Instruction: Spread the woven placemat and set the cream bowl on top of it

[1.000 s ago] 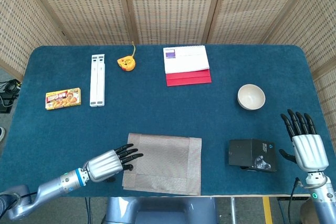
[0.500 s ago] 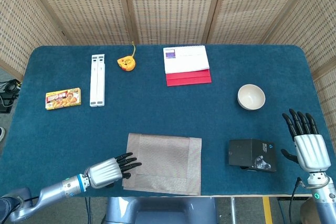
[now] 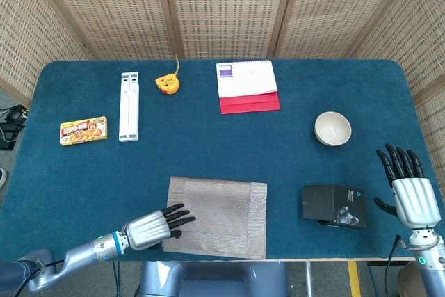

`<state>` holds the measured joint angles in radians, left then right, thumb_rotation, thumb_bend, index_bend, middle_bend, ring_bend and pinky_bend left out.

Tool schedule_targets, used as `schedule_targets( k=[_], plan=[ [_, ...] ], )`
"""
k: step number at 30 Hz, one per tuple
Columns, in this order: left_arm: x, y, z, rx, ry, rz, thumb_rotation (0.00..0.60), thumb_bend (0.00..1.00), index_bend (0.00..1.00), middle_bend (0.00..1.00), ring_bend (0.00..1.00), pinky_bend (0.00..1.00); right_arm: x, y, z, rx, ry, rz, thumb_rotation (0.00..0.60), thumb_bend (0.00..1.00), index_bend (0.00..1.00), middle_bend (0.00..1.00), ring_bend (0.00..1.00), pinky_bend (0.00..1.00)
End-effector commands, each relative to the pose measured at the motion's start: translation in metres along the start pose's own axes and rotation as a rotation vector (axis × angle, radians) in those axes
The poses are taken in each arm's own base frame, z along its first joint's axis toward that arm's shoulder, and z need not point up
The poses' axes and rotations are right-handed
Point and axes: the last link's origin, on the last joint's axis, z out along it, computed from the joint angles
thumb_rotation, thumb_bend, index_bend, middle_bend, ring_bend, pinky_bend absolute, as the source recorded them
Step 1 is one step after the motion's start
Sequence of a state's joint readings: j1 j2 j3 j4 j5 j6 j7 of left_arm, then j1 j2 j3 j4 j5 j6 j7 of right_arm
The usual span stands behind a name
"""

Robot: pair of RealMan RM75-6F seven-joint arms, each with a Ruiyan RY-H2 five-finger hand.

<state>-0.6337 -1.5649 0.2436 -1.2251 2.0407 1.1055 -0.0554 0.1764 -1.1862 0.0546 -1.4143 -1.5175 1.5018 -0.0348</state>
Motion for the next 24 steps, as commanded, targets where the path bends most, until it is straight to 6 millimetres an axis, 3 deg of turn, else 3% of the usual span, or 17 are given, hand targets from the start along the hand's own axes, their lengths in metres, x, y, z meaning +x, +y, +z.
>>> schedule_targets(
  k=[1, 17, 24],
  plan=[
    [-0.001, 0.000, 0.003, -0.001, -0.003, 0.001, 0.600, 0.26, 0.41, 0.00, 0.00, 0.00, 0.000, 0.000, 0.000, 0.000, -0.001, -0.001, 0.600, 0.00, 0.01, 0.00, 0.00, 0.00],
    [0.007, 0.007, 0.015, -0.021, 0.015, 0.020, 0.600, 0.40, 0.43, 0.00, 0.00, 0.00, 0.005, -0.001, -0.003, 0.005, 0.009, 0.005, 0.600, 0.00, 0.01, 0.00, 0.00, 0.00],
    [0.008, 0.006, 0.018, -0.011, 0.013, 0.020, 0.600, 0.41, 0.44, 0.00, 0.00, 0.00, 0.005, -0.001, -0.003, 0.006, 0.009, 0.008, 0.600, 0.00, 0.01, 0.00, 0.00, 0.00]
  ],
)
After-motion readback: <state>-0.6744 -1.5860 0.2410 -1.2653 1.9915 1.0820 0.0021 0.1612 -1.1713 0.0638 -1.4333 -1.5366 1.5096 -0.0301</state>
